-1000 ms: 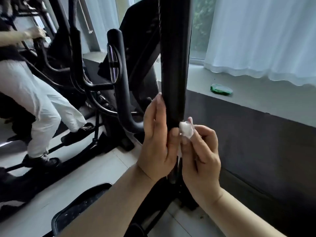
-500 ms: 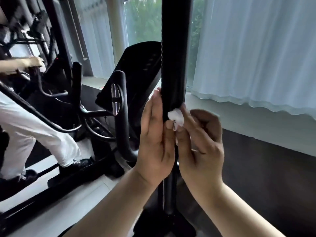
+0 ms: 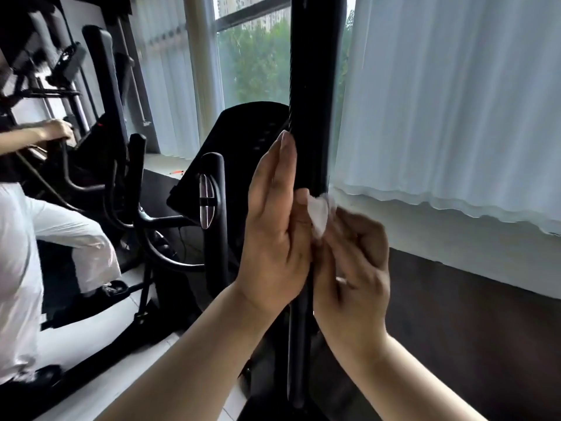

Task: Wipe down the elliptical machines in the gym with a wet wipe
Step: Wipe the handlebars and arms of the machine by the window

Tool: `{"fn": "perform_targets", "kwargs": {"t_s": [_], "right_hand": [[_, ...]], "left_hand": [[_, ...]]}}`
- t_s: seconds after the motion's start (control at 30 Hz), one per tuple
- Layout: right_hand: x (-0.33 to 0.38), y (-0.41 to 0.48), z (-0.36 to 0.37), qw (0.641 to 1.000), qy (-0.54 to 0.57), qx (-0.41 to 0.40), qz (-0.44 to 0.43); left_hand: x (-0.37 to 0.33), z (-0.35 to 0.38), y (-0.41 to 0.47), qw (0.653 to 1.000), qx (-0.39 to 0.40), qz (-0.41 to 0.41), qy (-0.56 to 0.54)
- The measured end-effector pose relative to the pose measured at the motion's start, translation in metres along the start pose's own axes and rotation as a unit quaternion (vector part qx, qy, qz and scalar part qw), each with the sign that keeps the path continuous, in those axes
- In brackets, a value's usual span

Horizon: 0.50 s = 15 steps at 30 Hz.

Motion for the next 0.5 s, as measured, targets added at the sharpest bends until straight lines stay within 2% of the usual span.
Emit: {"fn": "perform_targets", "kwargs": {"t_s": [0.1,0.27,0.5], "right_hand": [[-0.005,-0.002,-0.007,1.000,0.005,0.013,-0.006],[0.005,0.048,0.000,0.999,-0.009,-0.031,0.003],[-0.001,0.034,-0.006,0.999,-0.037,-0.015,-0.028]], "left_hand": [[-0.002,-0.001,0.005,1.000,0.001,0.002,-0.013],[-0.003,-0.003,0.025,1.000,-0.002,0.005,0.011],[0.002,-0.002,0.048,0.999,-0.011,0.027,0.025]]}}
Point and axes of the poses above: each hand's wrist, its own y-axis towards the middle knuckle, its own z-axis out of the palm, x = y × z, the point moved 3 cm from there along y, towards the middle knuckle, and after that the axes turned 6 degrees about z, right-handed, at the moved point
